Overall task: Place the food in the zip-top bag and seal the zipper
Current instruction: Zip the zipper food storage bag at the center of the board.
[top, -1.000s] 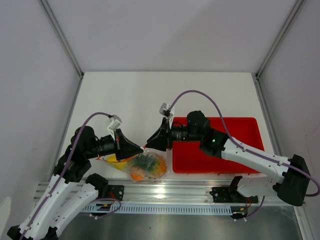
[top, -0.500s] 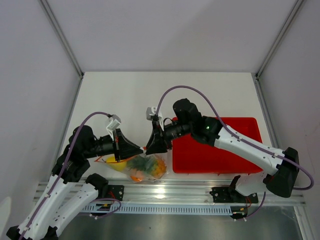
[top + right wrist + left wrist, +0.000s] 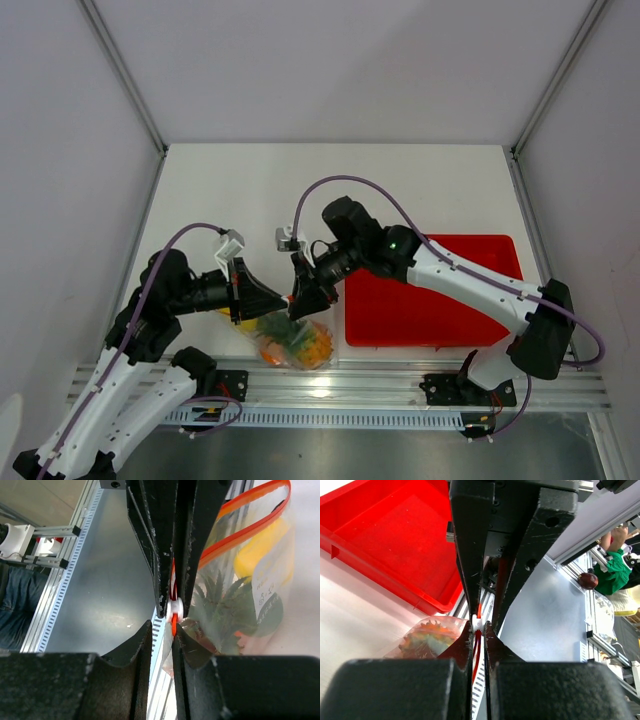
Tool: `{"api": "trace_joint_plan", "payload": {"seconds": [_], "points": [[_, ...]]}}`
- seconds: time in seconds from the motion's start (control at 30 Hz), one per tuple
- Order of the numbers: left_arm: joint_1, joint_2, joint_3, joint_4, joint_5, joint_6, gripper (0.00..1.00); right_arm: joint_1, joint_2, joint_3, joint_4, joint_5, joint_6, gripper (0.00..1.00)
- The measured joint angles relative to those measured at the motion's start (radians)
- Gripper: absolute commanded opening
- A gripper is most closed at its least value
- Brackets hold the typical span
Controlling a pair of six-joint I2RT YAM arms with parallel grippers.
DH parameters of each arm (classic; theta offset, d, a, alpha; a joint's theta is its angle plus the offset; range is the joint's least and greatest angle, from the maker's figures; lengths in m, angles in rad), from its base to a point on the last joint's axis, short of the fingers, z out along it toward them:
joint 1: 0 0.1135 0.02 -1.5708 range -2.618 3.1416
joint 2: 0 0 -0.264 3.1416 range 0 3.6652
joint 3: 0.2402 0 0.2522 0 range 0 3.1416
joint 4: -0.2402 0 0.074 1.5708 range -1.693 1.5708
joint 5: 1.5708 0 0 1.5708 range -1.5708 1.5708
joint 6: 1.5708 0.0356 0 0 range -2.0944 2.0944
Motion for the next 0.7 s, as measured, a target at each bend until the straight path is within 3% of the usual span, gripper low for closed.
{"api": "trace_joint_plan", "payload": {"seconds": [0.3,0.33,0.37,0.4,0.57,0.7], "points": [[0.000,0.004,0.000,0.000,0.014,0.000,0.01,0.010,0.055,0.054,-0.056,-0.023,-0.026,0.16],[0.000,0.004,0.000,0.000,0.014,0.000,0.01,0.011,0.060,0.058,-0.065,-0.025,-0.029,0.14],[0.000,0.004,0.000,0.000,0.014,0.000,0.01,0.011,0.065,0.061,-0.068,-0.026,-0.032,0.04],[0.000,0.004,0.000,0.000,0.015,0.000,0.01,0.011,0.069,0.062,-0.069,-0.026,-0.035,0.00],[0.000,0.004,0.000,-0.008,0.010,0.003,0.01,0.012,0.076,0.063,-0.069,-0.010,-0.002,0.00],[0.002,0.004,0.000,-0.031,-0.040,0.018,0.01,0.020,0.054,0.028,-0.013,0.105,0.083,0.00]]}}
